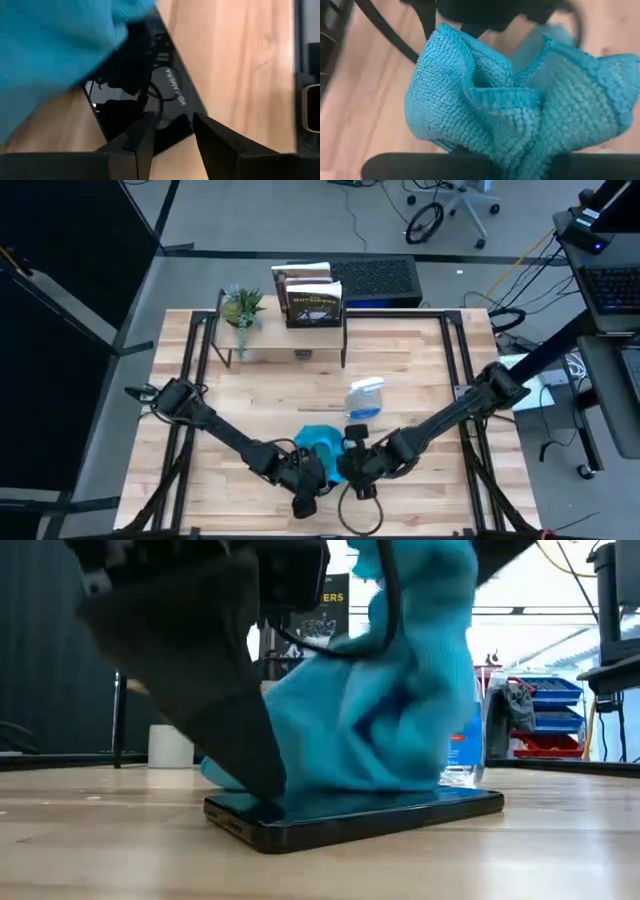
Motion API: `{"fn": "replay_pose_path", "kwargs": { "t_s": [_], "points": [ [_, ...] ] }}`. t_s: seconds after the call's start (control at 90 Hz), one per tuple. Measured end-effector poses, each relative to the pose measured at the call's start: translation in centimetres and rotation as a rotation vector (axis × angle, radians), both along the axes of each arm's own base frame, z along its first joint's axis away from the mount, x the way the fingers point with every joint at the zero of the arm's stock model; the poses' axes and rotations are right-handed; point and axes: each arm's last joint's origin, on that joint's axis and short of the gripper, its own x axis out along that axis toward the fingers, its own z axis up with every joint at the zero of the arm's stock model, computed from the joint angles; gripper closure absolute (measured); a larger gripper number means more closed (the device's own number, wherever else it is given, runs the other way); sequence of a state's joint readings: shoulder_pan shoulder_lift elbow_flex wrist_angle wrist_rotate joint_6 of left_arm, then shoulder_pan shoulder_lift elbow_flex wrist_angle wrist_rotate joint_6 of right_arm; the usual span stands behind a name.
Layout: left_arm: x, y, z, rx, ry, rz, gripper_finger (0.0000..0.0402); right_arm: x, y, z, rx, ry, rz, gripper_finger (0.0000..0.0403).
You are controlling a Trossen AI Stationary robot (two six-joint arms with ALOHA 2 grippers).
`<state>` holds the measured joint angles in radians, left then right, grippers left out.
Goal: Apply microfiber cloth
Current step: Wipe the back of the black cellphone with a blue microfiber cloth
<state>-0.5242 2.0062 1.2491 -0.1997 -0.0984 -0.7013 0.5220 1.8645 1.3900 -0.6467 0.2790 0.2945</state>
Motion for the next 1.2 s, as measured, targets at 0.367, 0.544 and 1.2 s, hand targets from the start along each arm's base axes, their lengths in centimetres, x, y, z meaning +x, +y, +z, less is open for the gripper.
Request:
{"fn": "replay_pose_path", "kwargs": {
  "t_s": [0.367, 0.544, 1.2],
  "points": [
    [0.5, 0.4, -0.5, -0.022, 0.013, -0.007, 0.0276, 2.9, 2.0, -4.3, 0.178, -0.039, 0.100, 0.0397],
    [0.5, 0.5, -0.5, -0.023, 0.017, 0.000, 0.0276, 3.4, 2.3, -6.8, 0.174, 0.011, 0.108, 0.0397],
    [1.2, 1.2, -1.9, -0.060, 0.054, -0.028, 0.0276, 1.6, -0.1, -6.6, 0.037, 0.231, 0.074, 0.0397]
  ]
}}
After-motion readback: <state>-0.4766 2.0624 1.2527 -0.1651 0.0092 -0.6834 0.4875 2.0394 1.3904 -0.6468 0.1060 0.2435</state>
